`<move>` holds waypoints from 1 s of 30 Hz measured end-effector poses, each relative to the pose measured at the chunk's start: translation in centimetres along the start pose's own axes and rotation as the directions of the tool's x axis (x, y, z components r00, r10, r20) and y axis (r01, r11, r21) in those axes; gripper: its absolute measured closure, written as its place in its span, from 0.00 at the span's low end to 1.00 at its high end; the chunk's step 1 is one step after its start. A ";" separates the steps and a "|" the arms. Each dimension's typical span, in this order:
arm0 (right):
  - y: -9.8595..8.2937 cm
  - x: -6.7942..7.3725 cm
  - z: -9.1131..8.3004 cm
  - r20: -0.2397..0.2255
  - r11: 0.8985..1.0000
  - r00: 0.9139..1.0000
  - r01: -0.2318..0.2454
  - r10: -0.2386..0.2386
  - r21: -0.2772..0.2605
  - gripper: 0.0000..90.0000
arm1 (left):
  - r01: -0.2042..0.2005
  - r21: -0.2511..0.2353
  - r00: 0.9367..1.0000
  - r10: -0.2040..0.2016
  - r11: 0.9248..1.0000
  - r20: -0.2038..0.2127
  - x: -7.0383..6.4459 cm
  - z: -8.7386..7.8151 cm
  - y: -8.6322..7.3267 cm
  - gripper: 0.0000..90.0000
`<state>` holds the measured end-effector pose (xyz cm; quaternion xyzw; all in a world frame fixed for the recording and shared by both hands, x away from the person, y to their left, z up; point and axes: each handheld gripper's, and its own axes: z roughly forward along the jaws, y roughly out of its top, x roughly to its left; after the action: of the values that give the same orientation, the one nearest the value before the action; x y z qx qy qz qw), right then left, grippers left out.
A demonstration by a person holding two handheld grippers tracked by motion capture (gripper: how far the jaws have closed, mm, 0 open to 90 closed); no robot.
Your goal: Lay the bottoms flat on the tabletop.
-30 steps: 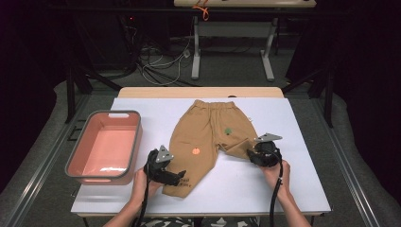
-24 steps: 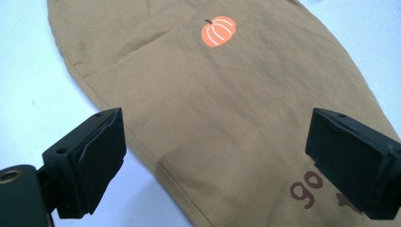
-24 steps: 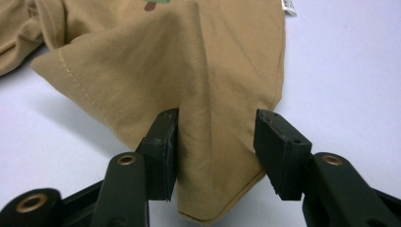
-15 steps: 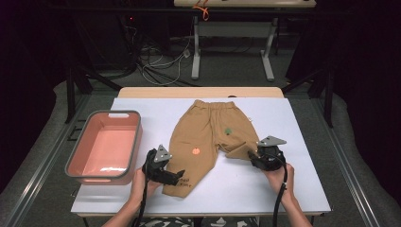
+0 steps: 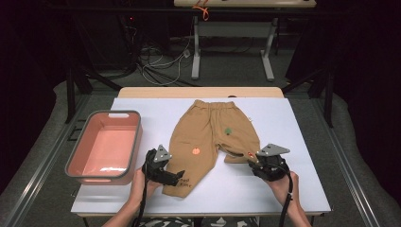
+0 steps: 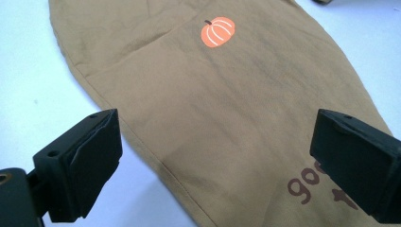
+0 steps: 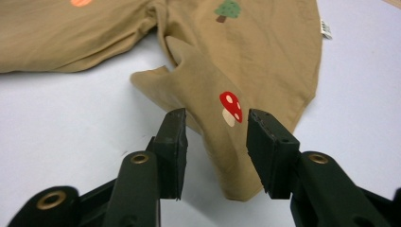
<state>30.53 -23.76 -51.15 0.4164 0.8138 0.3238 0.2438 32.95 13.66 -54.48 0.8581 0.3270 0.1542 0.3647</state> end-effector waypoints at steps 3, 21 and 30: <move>0.1 0.5 -0.4 -0.023 1.000 1.000 0.017 -0.017 -0.008 0.66 | 0.001 0.001 1.000 -0.001 1.000 0.000 0.0 0.0 0.0 0.02; -0.9 2.2 1.0 -0.082 0.998 0.996 0.026 -0.021 0.052 0.71 | 0.000 0.004 1.000 0.000 1.000 0.007 0.0 0.2 0.0 0.02; 0.2 1.2 4.2 -0.042 0.997 0.998 0.055 -0.052 0.061 0.60 | 0.001 0.006 1.000 -0.001 1.000 0.008 -0.1 0.4 0.1 0.02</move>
<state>32.78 -21.26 -53.94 0.3951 0.8392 0.3001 0.2228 33.09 13.30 -54.75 0.8595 0.3265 0.1496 0.3636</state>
